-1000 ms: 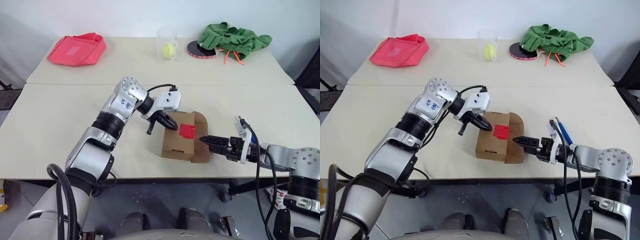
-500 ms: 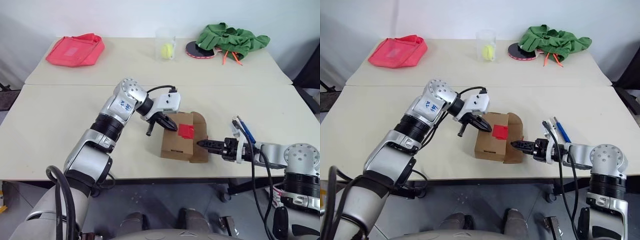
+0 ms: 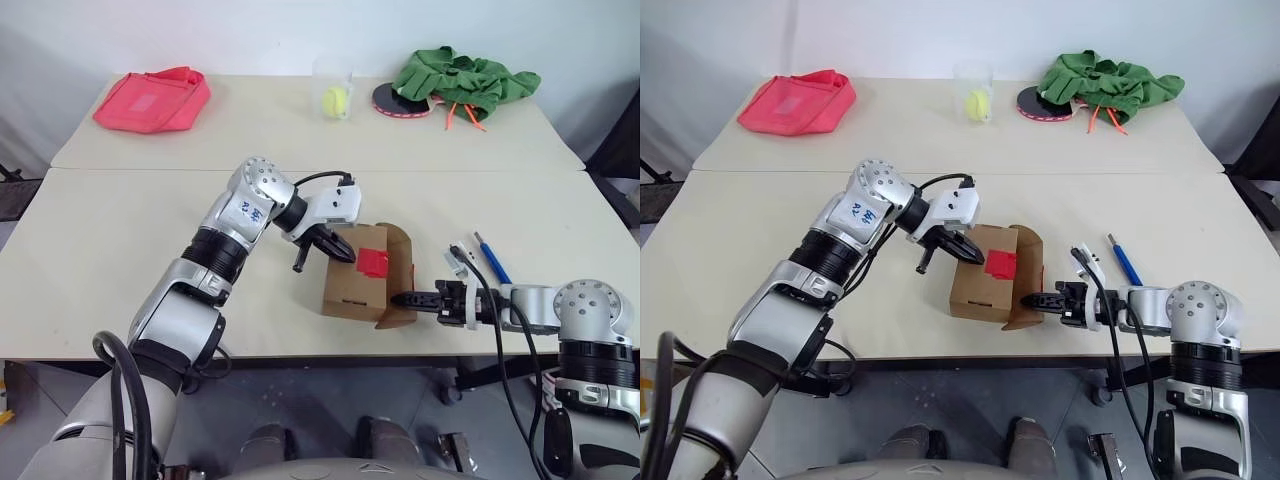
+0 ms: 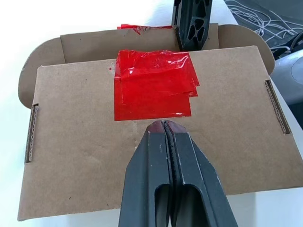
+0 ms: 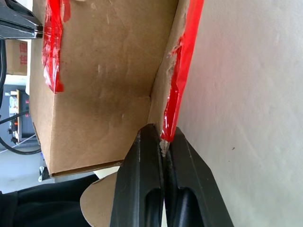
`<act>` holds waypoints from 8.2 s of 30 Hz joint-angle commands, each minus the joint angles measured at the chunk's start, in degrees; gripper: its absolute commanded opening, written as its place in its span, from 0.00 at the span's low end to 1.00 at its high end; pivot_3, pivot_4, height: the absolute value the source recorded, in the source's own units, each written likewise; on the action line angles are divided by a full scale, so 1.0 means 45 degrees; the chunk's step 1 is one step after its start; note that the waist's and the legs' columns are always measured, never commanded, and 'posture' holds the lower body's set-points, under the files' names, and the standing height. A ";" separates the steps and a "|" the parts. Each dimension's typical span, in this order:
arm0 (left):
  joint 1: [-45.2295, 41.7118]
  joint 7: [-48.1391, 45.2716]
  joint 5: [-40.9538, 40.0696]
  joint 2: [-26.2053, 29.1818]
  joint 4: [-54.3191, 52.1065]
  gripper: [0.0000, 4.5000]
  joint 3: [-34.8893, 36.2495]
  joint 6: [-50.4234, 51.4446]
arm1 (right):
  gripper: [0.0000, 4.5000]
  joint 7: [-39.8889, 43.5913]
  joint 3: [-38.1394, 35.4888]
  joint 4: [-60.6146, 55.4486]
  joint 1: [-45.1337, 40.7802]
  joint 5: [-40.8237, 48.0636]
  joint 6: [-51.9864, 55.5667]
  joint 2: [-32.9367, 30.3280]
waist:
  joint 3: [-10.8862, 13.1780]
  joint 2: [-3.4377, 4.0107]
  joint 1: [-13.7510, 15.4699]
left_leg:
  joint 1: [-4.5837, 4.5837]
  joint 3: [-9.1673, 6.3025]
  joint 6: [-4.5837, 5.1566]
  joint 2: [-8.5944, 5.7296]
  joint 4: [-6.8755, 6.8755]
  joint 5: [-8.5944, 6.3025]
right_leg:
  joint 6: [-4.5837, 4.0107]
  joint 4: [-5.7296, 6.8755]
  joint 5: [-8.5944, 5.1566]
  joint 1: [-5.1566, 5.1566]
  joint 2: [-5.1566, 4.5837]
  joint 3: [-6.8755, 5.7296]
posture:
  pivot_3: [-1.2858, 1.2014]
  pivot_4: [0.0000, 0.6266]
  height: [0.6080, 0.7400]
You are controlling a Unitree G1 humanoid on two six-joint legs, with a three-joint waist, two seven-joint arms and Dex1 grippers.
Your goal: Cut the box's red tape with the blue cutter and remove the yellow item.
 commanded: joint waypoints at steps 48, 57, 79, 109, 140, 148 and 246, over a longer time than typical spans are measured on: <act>0.1868 0.1862 0.0284 0.0586 -0.0734 0.00 0.0212 0.0937 | 0.01 -0.9143 0.4230 -0.4842 -0.4487 1.1328 -0.2451 -0.4280 | 0.0035 0.0047 0.0358 | -0.0112 -0.0046 0.0076 -0.0033 0.0005 0.0025 | 0.0041 -0.0058 0.0034 -0.0030 -0.0096 -0.0081 | 0.52 0.24 1.00; 0.1261 0.1889 -0.0319 0.0489 -0.0273 0.00 0.0814 0.1084 | 0.01 -0.9610 0.5563 -0.5156 -0.3587 1.1978 -0.3904 -0.5929 | 0.0039 0.0040 0.0343 | -0.0112 -0.0026 0.0083 -0.0025 0.0012 0.0022 | 0.0041 -0.0114 0.0034 -0.0006 -0.0095 -0.0085 | 0.52 0.24 1.00; 0.0846 0.0315 -0.4879 0.2415 -0.5134 0.00 0.3358 0.6864 | 0.01 -0.9152 0.5949 -0.4677 -0.3681 1.1242 -0.3956 -0.6505 | 0.0046 0.0028 0.0125 | -0.0102 -0.0038 0.0072 0.0000 -0.0009 0.0022 | 0.0038 -0.0112 0.0036 -0.0006 -0.0078 -0.0084 | 0.52 0.24 1.00; 0.2428 0.0902 -0.2184 0.3284 -0.3613 0.00 -0.0023 0.3330 | 0.01 -0.9119 0.5080 -0.4355 -0.2836 1.1502 -0.4123 -0.8438 | 0.0039 0.0038 0.0081 | -0.0085 -0.0008 0.0064 0.0017 -0.0007 0.0023 | 0.0026 -0.0137 0.0041 0.0000 -0.0057 -0.0061 | 0.52 0.24 1.00; 0.2991 0.2257 -0.1905 0.2177 -0.2742 0.00 0.0238 0.3225 | 0.01 -0.8931 0.4967 -0.4551 -0.0427 1.0507 -0.4608 -0.7560 | 0.0076 -0.0014 0.0393 | -0.0166 0.0060 0.0083 -0.0016 0.0012 0.0018 | 0.0031 -0.0199 0.0053 -0.0027 -0.0066 -0.0104 | 0.52 0.24 1.00; 0.2555 0.1623 -0.1667 0.2289 -0.2067 0.00 0.0119 0.2726 | 0.11 -0.7374 0.4975 -0.5120 0.0262 0.5547 -0.4652 -0.6700 | 0.0075 -0.0015 0.0365 | -0.0164 0.0096 0.0083 -0.0021 0.0008 0.0019 | 0.0032 -0.0200 0.0054 -0.0031 -0.0060 -0.0098 | 0.52 0.24 1.00; -0.1976 0.0501 -0.0769 0.0173 -0.0568 0.00 0.0266 0.1262 | 1.00 0.8001 -0.3849 -0.7964 0.7734 -0.3569 -1.4085 -0.4752 | 0.0083 -0.0018 0.0643 | -0.0092 0.0062 0.0075 -0.0030 0.0053 0.0010 | 0.0033 -0.0190 0.0111 0.0004 -0.0012 -0.0017 | 0.52 0.24 1.00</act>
